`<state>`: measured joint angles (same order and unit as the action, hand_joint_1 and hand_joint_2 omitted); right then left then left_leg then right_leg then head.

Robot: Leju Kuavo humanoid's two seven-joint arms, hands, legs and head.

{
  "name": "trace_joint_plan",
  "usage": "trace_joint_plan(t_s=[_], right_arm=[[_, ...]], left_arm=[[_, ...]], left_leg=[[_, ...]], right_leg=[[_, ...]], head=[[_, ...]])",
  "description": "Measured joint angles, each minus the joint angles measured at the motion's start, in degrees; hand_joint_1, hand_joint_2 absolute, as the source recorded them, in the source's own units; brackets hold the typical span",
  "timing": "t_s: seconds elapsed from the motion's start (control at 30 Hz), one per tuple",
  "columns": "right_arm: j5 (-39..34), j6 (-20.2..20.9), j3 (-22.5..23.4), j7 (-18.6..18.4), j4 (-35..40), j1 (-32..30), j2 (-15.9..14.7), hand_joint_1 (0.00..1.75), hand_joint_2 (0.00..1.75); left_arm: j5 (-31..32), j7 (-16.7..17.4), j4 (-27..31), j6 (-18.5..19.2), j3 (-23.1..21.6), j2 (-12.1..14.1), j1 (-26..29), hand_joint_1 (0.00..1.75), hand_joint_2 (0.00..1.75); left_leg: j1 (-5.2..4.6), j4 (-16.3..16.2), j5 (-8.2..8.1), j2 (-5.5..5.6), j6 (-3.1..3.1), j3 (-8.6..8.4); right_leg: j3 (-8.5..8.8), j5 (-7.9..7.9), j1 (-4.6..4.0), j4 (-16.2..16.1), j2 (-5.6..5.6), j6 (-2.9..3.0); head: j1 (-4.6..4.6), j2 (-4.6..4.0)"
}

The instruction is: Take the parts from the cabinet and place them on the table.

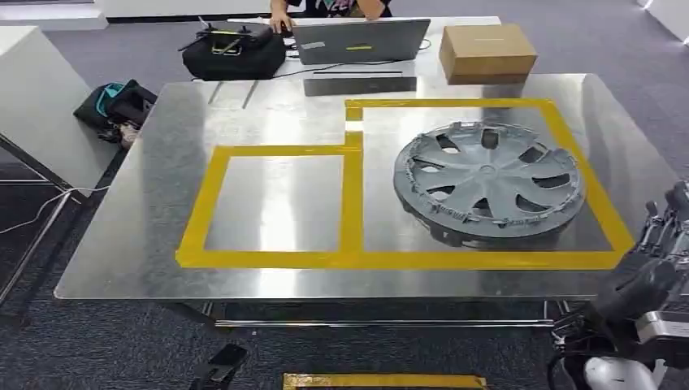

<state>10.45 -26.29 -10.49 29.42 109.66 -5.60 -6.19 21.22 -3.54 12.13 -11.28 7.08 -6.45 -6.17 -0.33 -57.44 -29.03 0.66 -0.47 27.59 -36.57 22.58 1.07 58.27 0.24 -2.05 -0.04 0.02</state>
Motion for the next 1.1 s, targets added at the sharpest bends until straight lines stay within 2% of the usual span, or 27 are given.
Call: trace_joint_plan(t_s=[0.03,0.07,0.1,0.13,0.17,0.2,0.23,0.27,0.3,0.33,0.37,0.4,0.47,0.5,0.53,0.6,0.73,0.77,0.8,0.83,0.87,0.9,0.93,1.0,1.03,1.07,1.1], right_arm=[[-0.1,0.2,0.2,0.0,0.0,0.0,0.0,0.00,0.00],[-0.3,0.4,0.4,0.0,0.0,0.0,0.0,0.00,0.00],[-0.4,0.6,0.5,0.0,0.0,0.0,0.0,0.00,0.00],[-0.7,0.8,0.5,0.0,0.0,-0.2,0.2,0.00,0.00],[-0.8,1.0,0.6,0.0,0.0,-0.4,0.2,0.00,0.00],[-1.0,1.0,0.8,0.1,0.0,-0.7,0.2,0.00,0.00],[-1.1,1.1,1.1,0.2,-0.1,-0.7,0.2,0.00,0.00],[-1.3,1.2,1.2,0.3,-0.1,-0.7,0.3,0.00,0.00],[-1.5,1.5,1.4,0.3,-0.1,-0.7,0.3,0.00,0.00],[-1.8,1.7,1.6,0.3,-0.2,-0.8,0.3,0.00,0.00],[-2.0,1.9,1.7,0.3,-0.3,-0.8,0.4,0.00,0.00],[-2.2,2.0,1.9,0.3,-0.4,-0.9,0.4,0.00,0.00],[-3.0,2.5,2.2,0.3,-0.5,-0.8,0.4,0.00,0.00],[-3.3,2.9,2.3,0.3,-0.5,-0.8,0.4,0.00,0.00],[-3.6,3.0,2.4,0.3,-0.6,-0.6,0.5,0.00,0.00],[-3.9,3.2,2.6,0.4,-0.7,-0.6,0.6,0.00,0.00],[-3.9,3.3,2.7,0.4,-0.7,-0.6,0.6,0.00,0.00],[-4.2,3.5,2.8,0.4,-0.9,-0.8,0.7,0.00,0.00],[-4.5,3.8,3.0,0.4,-1.1,-0.7,1.0,0.00,0.00],[-4.6,3.9,3.2,0.4,-1.5,-0.8,1.1,0.00,0.00],[-4.6,3.9,3.2,0.4,-1.6,-0.8,1.1,0.00,0.00],[-5.0,4.2,3.2,0.4,-1.7,-0.8,1.2,0.00,0.00],[-5.4,4.7,3.2,0.3,-1.8,-0.8,1.2,0.00,0.00],[-6.2,5.7,3.2,0.3,-1.8,-0.8,1.3,0.00,0.00],[-6.6,6.1,3.2,0.3,-1.8,-0.8,1.3,0.00,0.00],[-6.7,6.3,3.2,0.4,-1.8,-0.8,1.4,0.00,0.00],[-6.9,6.4,3.3,0.4,-1.8,-0.7,1.4,0.00,0.00]], left_arm=[[0.0,0.0,0.0,0.0,0.0,0.0,-0.2,0.00,0.00],[0.0,0.0,0.0,0.0,0.0,0.0,-0.2,0.00,0.00],[0.0,0.0,0.0,0.1,0.0,0.0,-0.1,0.00,0.00],[-0.1,0.1,0.0,0.1,0.1,0.0,0.1,0.00,0.00],[-0.3,0.2,0.0,0.2,0.2,0.0,0.2,0.00,0.00],[-0.9,0.2,0.0,0.4,0.5,0.0,0.1,0.00,0.00],[-1.4,0.2,0.0,0.4,0.9,0.0,0.2,0.00,0.00],[-1.4,0.1,0.0,0.6,1.2,0.0,0.2,0.00,0.00],[-1.4,0.0,0.0,0.6,1.4,0.0,0.3,0.00,0.00],[-1.2,0.0,0.0,0.6,1.4,0.0,0.3,0.00,0.00],[-1.1,0.0,0.0,0.6,1.4,0.0,0.4,0.00,0.00],[-0.9,0.0,0.0,0.6,1.4,0.0,0.4,0.00,0.00],[-0.8,0.0,0.0,0.6,1.5,0.0,0.4,0.00,0.00],[-0.7,0.0,0.0,0.6,1.5,0.0,0.4,0.00,0.00],[-0.7,0.0,0.0,0.6,1.6,0.0,0.4,0.00,0.00],[-0.7,0.0,0.0,0.6,1.7,0.1,0.3,0.00,0.00],[-0.7,0.0,0.0,0.6,1.7,0.1,0.3,0.00,0.00],[-0.7,0.1,0.0,0.7,1.7,0.1,0.4,0.00,0.00],[-0.7,0.1,0.0,0.8,1.8,0.2,0.4,0.00,0.00],[-0.6,0.1,0.0,0.8,1.8,0.2,0.3,0.00,0.00],[-0.6,0.1,0.0,0.9,1.8,0.2,0.3,0.00,0.00],[-0.6,0.1,0.0,0.9,1.8,0.2,0.3,0.00,0.00],[-0.5,0.1,0.0,0.9,1.8,0.2,0.3,0.00,0.00],[-0.2,0.1,0.0,0.9,1.8,0.2,0.1,0.00,0.00],[-0.2,0.1,0.0,0.9,1.8,0.2,-0.1,0.00,0.00],[-0.2,0.1,0.0,0.9,1.8,0.2,-0.4,0.00,0.00],[-0.1,0.1,0.0,0.9,1.8,0.2,-0.6,0.00,0.00]], left_leg=[[-0.21,2.4,-0.29,0.04,0.10,-1.15],[-0.26,2.1,0.10,0.10,0.19,-0.57],[-0.41,2.1,0.22,0.10,0.37,-0.22],[-0.58,2.1,0.62,0.10,0.79,-0.03],[-0.36,2.8,1.45,-0.02,1.26,0.33],[-0.23,2.8,2.06,-0.18,1.64,0.75],[-0.22,2.8,2.54,-0.18,2.09,1.33],[-0.26,2.8,3.11,-0.19,2.28,2.03],[-0.33,2.7,3.62,-0.19,2.37,2.73],[-0.44,2.6,4.08,-0.20,2.42,3.44],[-0.53,2.5,4.48,-0.22,2.43,4.09],[-0.58,2.4,4.77,-0.23,2.41,4.55],[-0.59,2.2,5.32,-0.23,2.09,5.31],[-0.60,2.0,5.57,-0.21,1.83,5.54],[-0.98,1.9,5.73,-0.22,1.55,6.03],[-0.96,1.6,6.51,-0.20,1.05,6.47],[-0.94,1.6,6.61,-0.21,1.01,6.51],[-0.90,1.6,7.18,-0.18,0.67,6.90],[-0.55,-3.5,1.46,-0.12,-0.60,9.39],[-0.09,-13.5,-4.76,-0.12,-1.23,12.24],[-0.05,-15.2,-5.07,-0.12,-1.29,12.45],[0.01,-15.4,-4.35,-0.12,-1.27,11.80],[0.04,-13.0,-2.11,-0.12,-1.12,9.72],[0.00,-4.7,1.30,-0.12,-0.55,3.81],[-0.13,-0.5,1.32,-0.11,-0.21,0.48],[-0.35,2.5,1.07,-0.08,0.06,-0.90],[-0.37,2.9,0.97,-0.05,0.25,-0.57]], right_leg=[[-0.35,-0.30,-0.27,0.1,-0.05,-0.33],[-0.34,-0.95,-0.19,-0.1,-0.12,-0.73],[-0.39,-1.41,-0.07,-0.4,-0.11,-1.04],[-0.34,-2.01,0.09,-0.8,-0.10,-1.41],[-0.52,-2.35,0.02,-1.0,0.07,-1.79],[-1.42,-0.57,0.16,-0.3,0.03,-1.91],[-2.28,2.61,0.05,2.3,0.00,-1.93],[-3.55,6.32,0.04,6.9,-0.01,-2.04],[-4.76,8.88,-0.05,11.5,0.00,-2.08],[-5.59,10.31,-0.08,15.4,0.00,-2.13],[-5.27,9.94,-0.08,16.9,-0.01,-2.16],[-3.82,8.70,-0.08,16.0,-0.02,-2.12],[2.34,5.17,-0.10,7.6,-0.02,-1.91],[6.18,4.86,-0.09,2.1,-0.01,-1.84],[8.70,6.03,-0.33,-1.0,0.05,-1.83],[8.05,6.10,-0.28,-1.6,0.12,-1.60],[7.96,6.05,-0.31,-1.6,0.16,-1.53],[7.34,5.51,-0.40,-1.3,0.14,-0.81],[5.88,4.09,-0.01,-1.5,-0.08,0.29],[4.46,2.92,-0.12,-1.4,-0.25,0.76],[3.97,2.61,-0.13,-1.4,-0.26,0.78],[3.21,2.11,-0.13,-1.4,-0.27,0.77],[2.41,1.53,-0.15,-1.3,-0.26,0.64],[1.43,0.58,-0.16,-1.3,-0.17,0.25],[1.08,0.17,-0.24,-1.3,-0.19,-0.05],[0.72,-0.17,-0.36,-1.2,-0.28,-0.41],[0.38,-1.08,-0.28,-1.4,-0.40,-0.75]], head=[[0.02,0.00],[0.18,0.00],[-0.06,0.00],[0.15,0.00],[-0.04,0.00],[0.15,0.00],[0.44,0.00],[0.53,0.00],[0.48,0.00],[0.52,0.00],[0.44,0.00],[0.48,0.00],[0.48,0.00],[0.48,0.00],[0.53,0.00],[0.39,0.00],[0.46,0.00],[0.37,0.00],[-0.13,0.00],[-0.22,0.00],[-0.26,0.00],[-0.26,0.00],[-0.24,0.00],[-0.26,0.00],[-0.26,0.00],[-0.17,0.00],[-0.15,0.00]])
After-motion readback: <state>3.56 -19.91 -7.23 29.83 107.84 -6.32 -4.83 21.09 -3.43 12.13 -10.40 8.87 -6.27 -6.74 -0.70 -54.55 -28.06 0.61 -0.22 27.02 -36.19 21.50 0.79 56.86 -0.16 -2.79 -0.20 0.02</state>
